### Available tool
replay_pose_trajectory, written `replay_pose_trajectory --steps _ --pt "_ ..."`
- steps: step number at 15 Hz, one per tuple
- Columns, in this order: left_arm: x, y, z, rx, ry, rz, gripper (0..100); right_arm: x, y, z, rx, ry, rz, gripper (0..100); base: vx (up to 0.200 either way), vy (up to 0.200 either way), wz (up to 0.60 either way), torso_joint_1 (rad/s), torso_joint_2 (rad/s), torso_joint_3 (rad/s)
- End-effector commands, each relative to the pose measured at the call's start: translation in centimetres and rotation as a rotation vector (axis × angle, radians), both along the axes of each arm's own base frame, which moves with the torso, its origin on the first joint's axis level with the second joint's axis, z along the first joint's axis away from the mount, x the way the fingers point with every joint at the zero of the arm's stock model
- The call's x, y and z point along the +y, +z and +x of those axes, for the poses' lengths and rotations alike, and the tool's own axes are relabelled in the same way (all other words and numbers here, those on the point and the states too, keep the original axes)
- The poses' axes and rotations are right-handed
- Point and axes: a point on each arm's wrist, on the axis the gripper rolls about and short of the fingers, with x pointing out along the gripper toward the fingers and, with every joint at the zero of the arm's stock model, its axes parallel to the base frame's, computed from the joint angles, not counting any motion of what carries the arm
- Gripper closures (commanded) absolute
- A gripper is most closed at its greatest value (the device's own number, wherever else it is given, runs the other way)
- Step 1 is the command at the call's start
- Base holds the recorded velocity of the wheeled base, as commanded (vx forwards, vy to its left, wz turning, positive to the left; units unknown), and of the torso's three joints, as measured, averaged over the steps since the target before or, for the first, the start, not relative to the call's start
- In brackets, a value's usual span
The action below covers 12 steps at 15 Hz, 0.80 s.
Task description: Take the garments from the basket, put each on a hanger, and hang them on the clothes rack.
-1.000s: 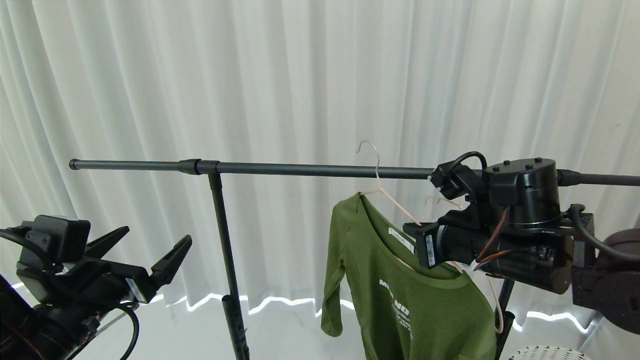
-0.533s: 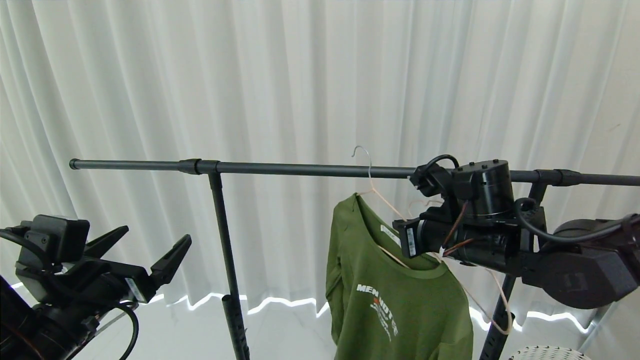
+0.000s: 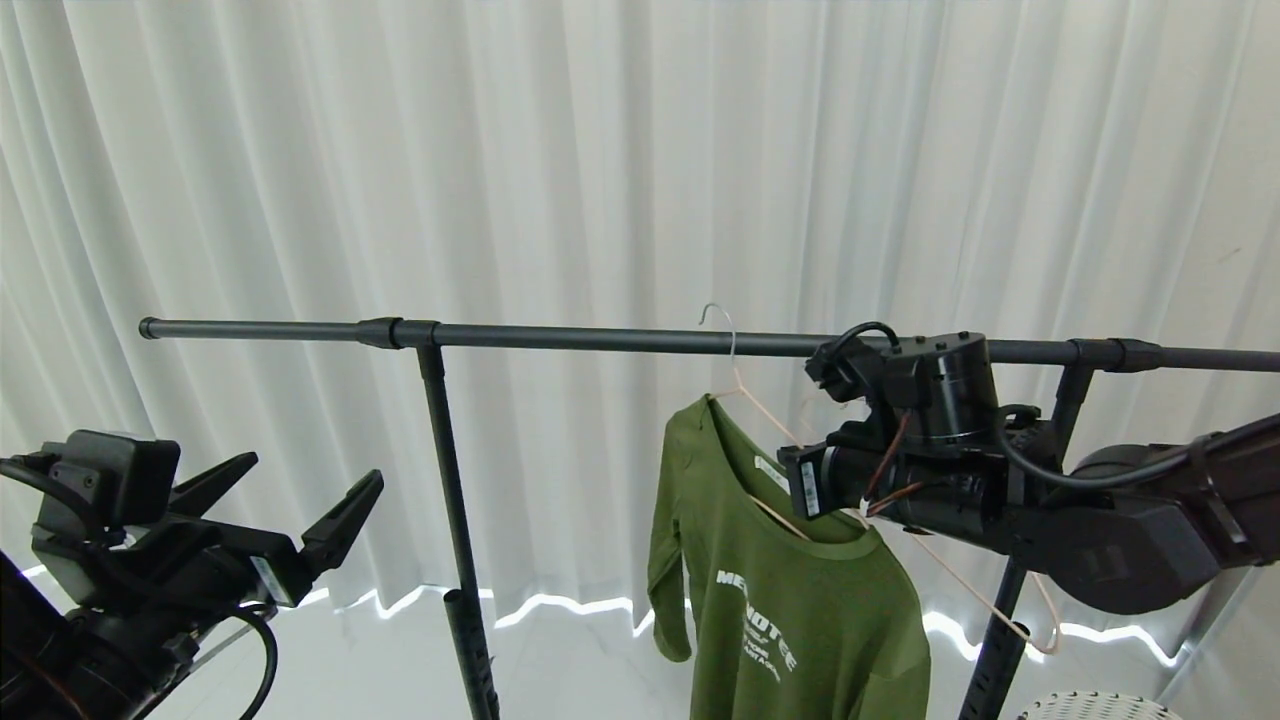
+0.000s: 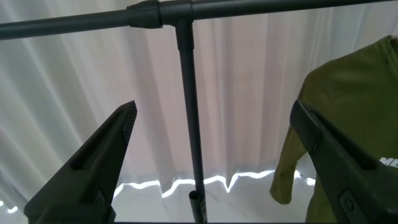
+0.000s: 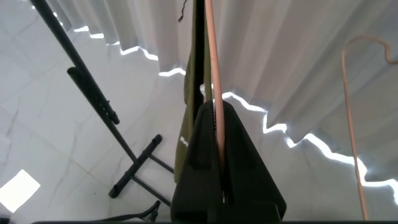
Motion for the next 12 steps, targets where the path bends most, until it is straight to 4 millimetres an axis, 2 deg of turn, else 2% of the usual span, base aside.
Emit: replay_pose_trajectory --steps 1,12 --pt "0.0 -0.1 0.0 0.004 0.0 0.0 0 0.1 -0.2 0.1 0.003 0.0 -0.003 100 0.0 0.0 0.0 0.0 0.0 0.0" --pt "-0.1 -0.2 0.1 0.009 -0.003 0.014 0 0.7 -1.4 1.6 0.034 -0.026 -0.001 100 0.0 0.0 0.0 0.0 0.0 0.0"
